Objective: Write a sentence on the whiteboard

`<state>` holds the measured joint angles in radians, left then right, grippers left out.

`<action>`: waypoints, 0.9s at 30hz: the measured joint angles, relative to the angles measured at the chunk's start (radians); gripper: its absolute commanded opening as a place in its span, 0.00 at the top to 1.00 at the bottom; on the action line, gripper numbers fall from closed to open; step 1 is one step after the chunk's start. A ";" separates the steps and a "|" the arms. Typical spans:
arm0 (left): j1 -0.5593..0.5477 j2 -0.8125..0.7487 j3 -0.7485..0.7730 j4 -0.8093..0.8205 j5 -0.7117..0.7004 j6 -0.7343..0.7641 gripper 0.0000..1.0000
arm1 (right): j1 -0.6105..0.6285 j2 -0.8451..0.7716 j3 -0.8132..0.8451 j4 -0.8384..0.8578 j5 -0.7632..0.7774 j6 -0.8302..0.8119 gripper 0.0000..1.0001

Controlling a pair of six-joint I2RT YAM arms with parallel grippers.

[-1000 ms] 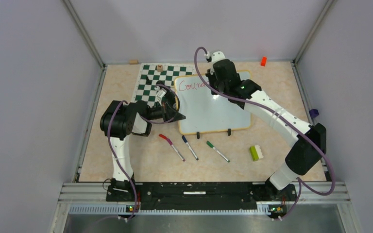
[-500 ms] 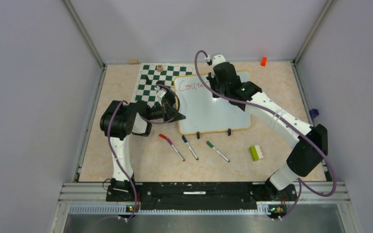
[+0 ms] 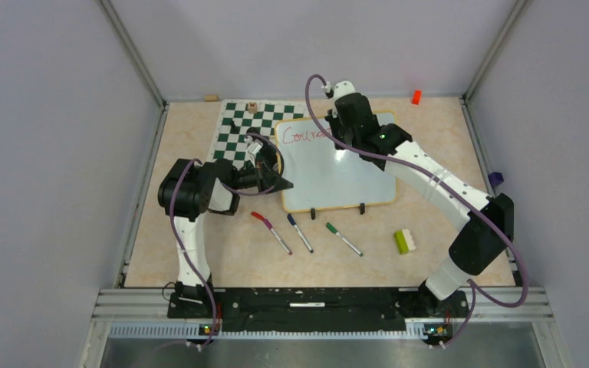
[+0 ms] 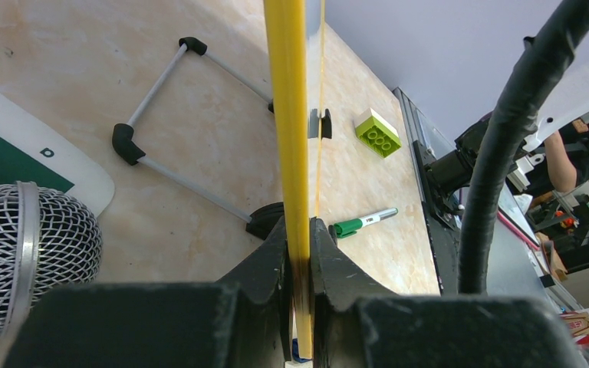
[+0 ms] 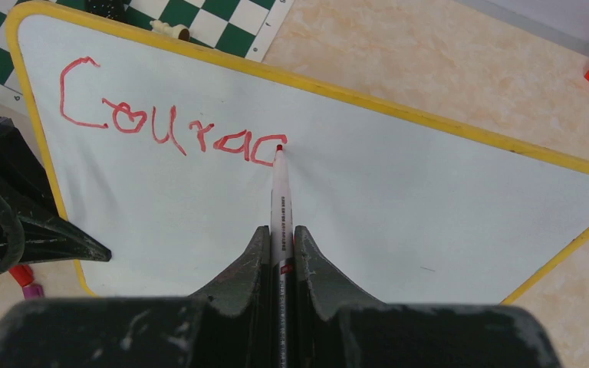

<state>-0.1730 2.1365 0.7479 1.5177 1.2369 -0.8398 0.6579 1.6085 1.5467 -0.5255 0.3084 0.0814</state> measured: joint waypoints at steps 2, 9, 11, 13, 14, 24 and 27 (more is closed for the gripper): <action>0.000 0.000 0.000 0.000 0.000 0.000 0.96 | 0.000 -0.001 -0.003 0.002 0.000 0.000 1.00; 0.000 0.000 0.000 0.000 0.000 0.000 0.96 | 0.000 -0.051 -0.095 0.005 -0.007 0.005 1.00; 0.000 0.000 0.000 0.000 0.000 0.000 0.96 | 0.000 -0.069 -0.127 0.000 -0.018 0.009 1.00; 0.000 0.000 0.000 0.000 0.001 0.000 0.96 | 0.000 -0.079 -0.146 -0.004 -0.027 0.013 1.00; 0.000 0.000 0.000 0.001 0.001 0.001 0.96 | 0.000 -0.084 -0.154 -0.006 -0.034 0.016 1.00; 0.000 0.000 0.000 0.001 0.003 0.003 0.96 | 0.000 -0.074 -0.151 -0.006 -0.096 0.032 1.00; 0.000 0.000 0.000 0.002 0.003 0.003 0.96 | 0.000 -0.058 -0.122 -0.006 -0.105 0.035 1.00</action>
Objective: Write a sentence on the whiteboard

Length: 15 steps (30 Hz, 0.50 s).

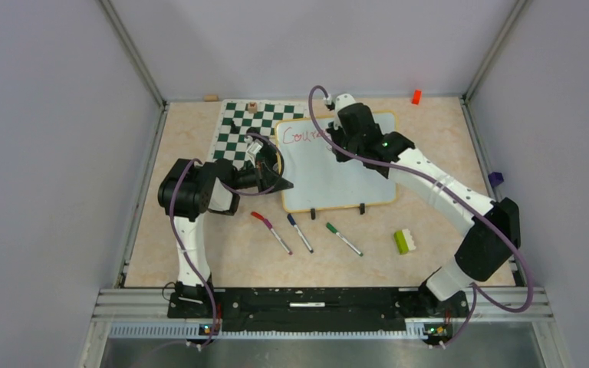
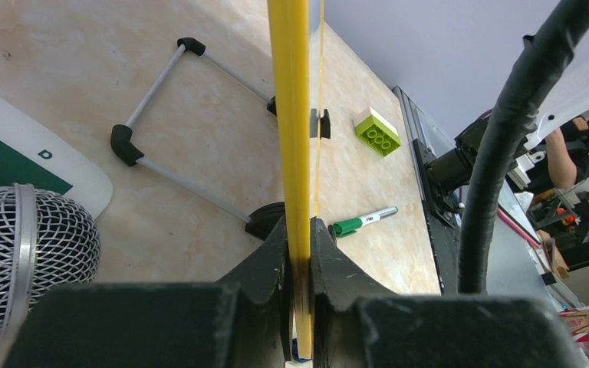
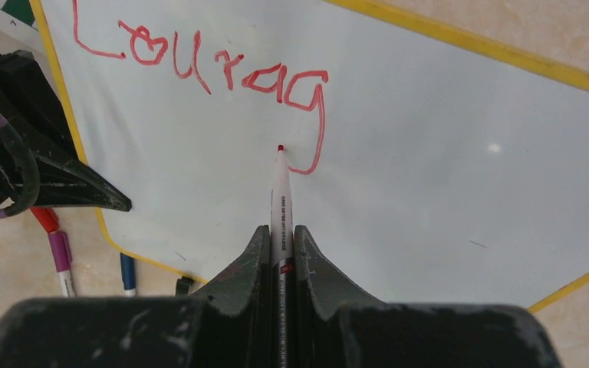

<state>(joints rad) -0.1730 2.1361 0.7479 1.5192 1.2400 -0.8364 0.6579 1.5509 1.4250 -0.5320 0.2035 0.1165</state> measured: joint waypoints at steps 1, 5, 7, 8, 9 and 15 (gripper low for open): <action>0.000 0.000 0.000 0.000 0.000 0.000 0.96 | 0.000 0.003 0.010 0.002 0.001 0.000 1.00; 0.000 0.000 0.000 0.005 0.002 0.002 0.96 | -0.001 0.006 0.026 0.016 0.011 0.001 1.00; 0.000 0.000 0.000 0.006 0.002 0.002 0.96 | -0.002 0.005 0.030 0.018 0.010 0.000 1.00; 0.000 0.000 0.000 0.007 0.002 0.003 0.96 | -0.005 0.003 0.029 0.017 0.008 0.000 1.00; 0.000 0.000 0.000 0.007 0.002 0.004 0.96 | -0.007 0.000 0.029 0.017 0.005 0.000 1.00; 0.000 0.000 0.000 0.007 0.002 0.005 0.96 | -0.043 -0.040 0.029 0.016 -0.010 0.008 1.00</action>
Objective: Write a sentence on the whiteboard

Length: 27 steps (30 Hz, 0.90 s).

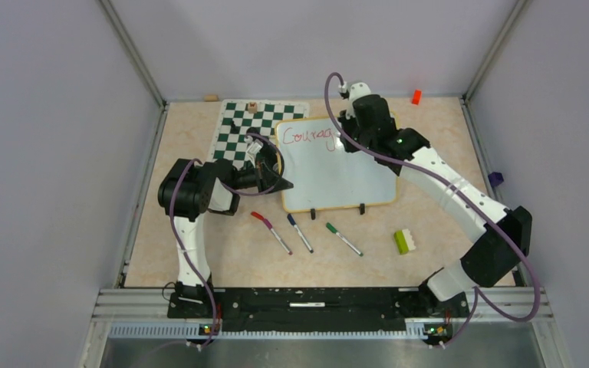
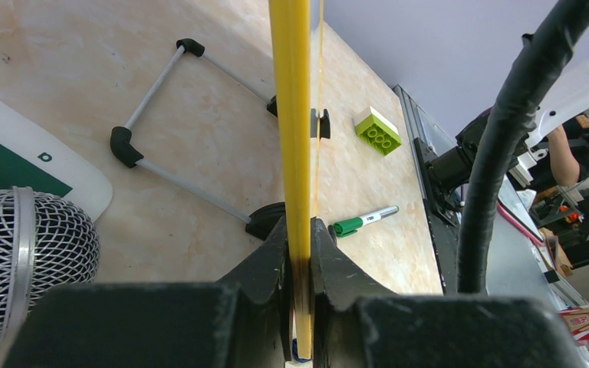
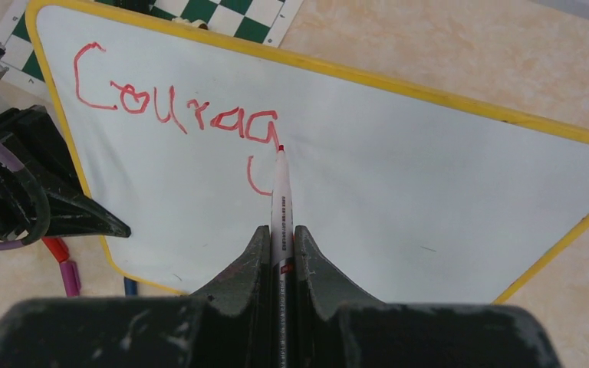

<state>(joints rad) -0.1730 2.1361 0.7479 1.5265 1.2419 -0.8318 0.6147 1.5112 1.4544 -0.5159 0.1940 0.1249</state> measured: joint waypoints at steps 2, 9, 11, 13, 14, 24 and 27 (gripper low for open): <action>0.000 0.000 0.000 0.000 0.000 0.000 0.96 | -0.013 -0.011 0.000 0.002 0.000 0.002 1.00; 0.000 0.000 0.000 0.000 0.000 0.000 0.96 | -0.027 -0.012 0.000 0.008 0.000 0.003 1.00; 0.000 0.000 0.000 0.000 0.000 0.000 0.96 | -0.028 -0.009 0.000 0.008 0.000 0.003 1.00; 0.000 0.000 0.000 0.000 0.000 0.000 0.96 | -0.028 -0.006 0.000 0.010 0.000 0.002 1.00; 0.000 0.000 0.000 0.000 0.000 0.000 0.96 | -0.028 -0.003 0.000 0.013 0.002 0.002 1.00; 0.000 0.000 0.000 -0.002 -0.002 -0.004 0.96 | -0.028 0.022 0.001 0.021 0.047 0.003 1.00; 0.000 0.000 0.000 -0.002 -0.003 -0.005 0.96 | -0.028 0.022 0.001 0.021 0.068 0.003 1.00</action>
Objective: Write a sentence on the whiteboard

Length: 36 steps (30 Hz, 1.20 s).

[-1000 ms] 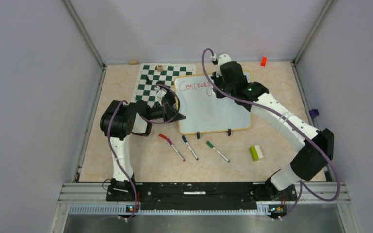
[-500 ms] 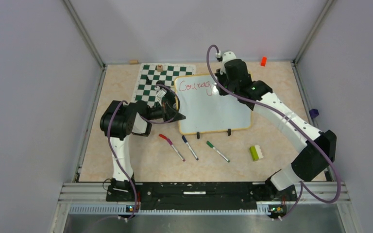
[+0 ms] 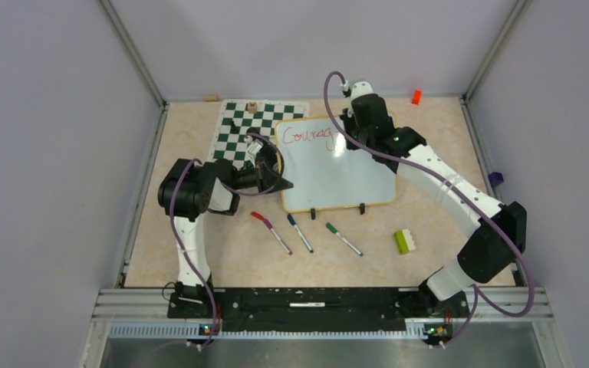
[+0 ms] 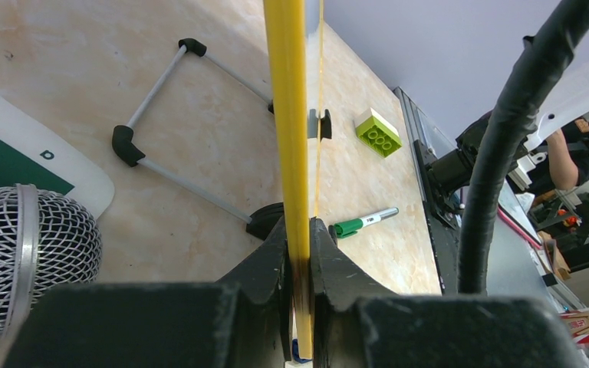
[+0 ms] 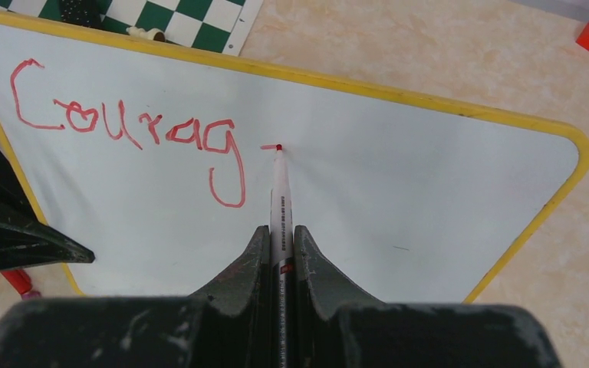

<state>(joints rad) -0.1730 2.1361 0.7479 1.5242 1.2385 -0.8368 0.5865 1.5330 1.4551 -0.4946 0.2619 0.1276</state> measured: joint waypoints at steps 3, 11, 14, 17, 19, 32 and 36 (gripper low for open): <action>0.000 0.000 0.000 -0.003 -0.002 -0.001 0.96 | -0.002 0.000 0.000 0.000 0.018 0.000 1.00; 0.000 0.000 0.000 -0.009 -0.003 -0.007 0.96 | -0.029 -0.001 0.000 0.000 0.021 0.001 1.00; 0.000 0.000 0.000 -0.010 -0.003 -0.007 0.96 | -0.031 0.000 0.006 -0.003 0.017 0.004 1.00; 0.000 0.000 0.000 -0.008 -0.002 -0.006 0.96 | -0.035 0.002 0.021 -0.005 0.018 0.004 1.00; 0.000 0.000 0.000 -0.008 -0.001 -0.006 0.96 | -0.040 0.008 0.035 -0.003 0.018 0.004 1.00; 0.000 0.000 0.000 -0.013 -0.002 -0.007 0.96 | -0.048 0.026 0.050 0.000 -0.047 0.004 1.00; 0.000 0.000 0.000 -0.013 -0.002 -0.007 0.96 | -0.048 0.023 0.036 0.003 -0.074 0.004 1.00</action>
<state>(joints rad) -0.1730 2.1361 0.7479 1.5108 1.2362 -0.8436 0.5385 1.5558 1.4914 -0.4919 0.1879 0.1318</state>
